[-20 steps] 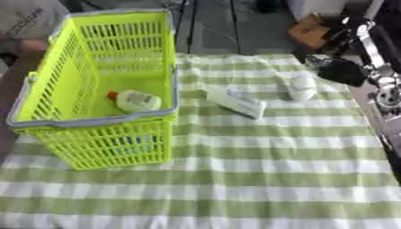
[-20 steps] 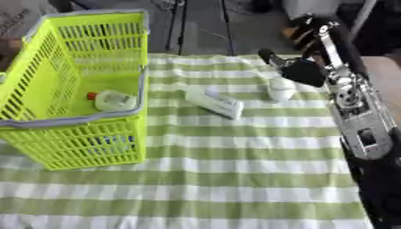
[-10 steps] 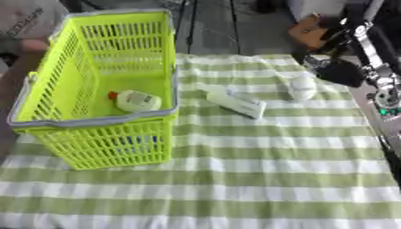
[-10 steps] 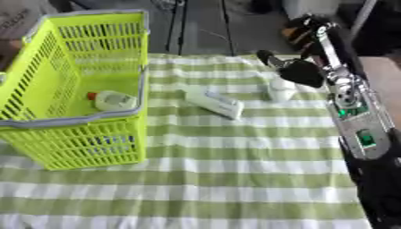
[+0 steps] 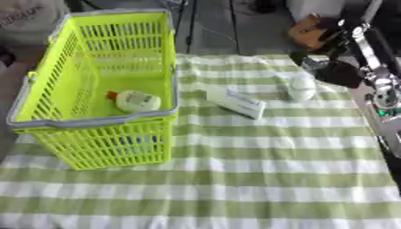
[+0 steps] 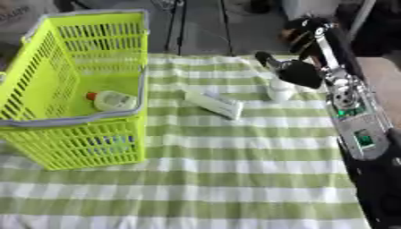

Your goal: Pick up objects on the table and place them in the box.

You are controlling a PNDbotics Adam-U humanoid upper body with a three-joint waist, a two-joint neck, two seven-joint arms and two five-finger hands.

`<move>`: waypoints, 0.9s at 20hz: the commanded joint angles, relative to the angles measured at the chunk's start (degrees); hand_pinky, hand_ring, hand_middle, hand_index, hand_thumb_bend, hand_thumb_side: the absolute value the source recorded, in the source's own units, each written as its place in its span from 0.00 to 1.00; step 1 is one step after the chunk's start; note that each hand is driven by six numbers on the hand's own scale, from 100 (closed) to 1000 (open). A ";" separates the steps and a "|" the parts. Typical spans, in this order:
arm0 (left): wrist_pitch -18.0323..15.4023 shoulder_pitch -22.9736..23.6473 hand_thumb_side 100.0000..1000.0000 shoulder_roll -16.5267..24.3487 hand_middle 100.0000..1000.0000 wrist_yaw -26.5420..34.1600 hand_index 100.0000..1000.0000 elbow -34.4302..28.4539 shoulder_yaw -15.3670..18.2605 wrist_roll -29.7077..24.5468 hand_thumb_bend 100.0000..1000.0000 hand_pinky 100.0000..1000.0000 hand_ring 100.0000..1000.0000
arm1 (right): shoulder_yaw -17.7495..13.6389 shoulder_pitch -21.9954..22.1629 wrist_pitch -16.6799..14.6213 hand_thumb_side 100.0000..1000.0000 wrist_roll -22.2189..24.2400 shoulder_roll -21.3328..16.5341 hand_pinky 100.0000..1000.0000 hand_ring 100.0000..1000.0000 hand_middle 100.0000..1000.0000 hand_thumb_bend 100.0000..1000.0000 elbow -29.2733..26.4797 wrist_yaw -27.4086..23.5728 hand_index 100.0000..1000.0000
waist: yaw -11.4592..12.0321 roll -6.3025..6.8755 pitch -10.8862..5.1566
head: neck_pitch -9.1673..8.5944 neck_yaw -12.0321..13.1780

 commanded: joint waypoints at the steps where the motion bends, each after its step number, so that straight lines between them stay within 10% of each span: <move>1: -0.04 -0.27 0.84 0.57 0.85 -0.02 0.78 -1.15 0.46 0.15 0.18 0.69 0.93 | -0.40 -0.97 -0.07 0.37 0.14 -0.75 0.43 0.51 0.55 0.61 -1.14 0.36 0.77 | 0.06 0.06 -1.02 | -0.34 -0.18; 18: -0.04 -0.11 0.84 0.52 0.85 -0.01 0.78 -1.15 0.57 0.26 0.18 0.69 0.93 | -0.50 -0.70 -0.08 0.37 0.15 -0.70 0.43 0.52 0.55 0.59 -1.26 0.38 0.77 | 0.22 0.14 -1.23 | -0.16 -0.20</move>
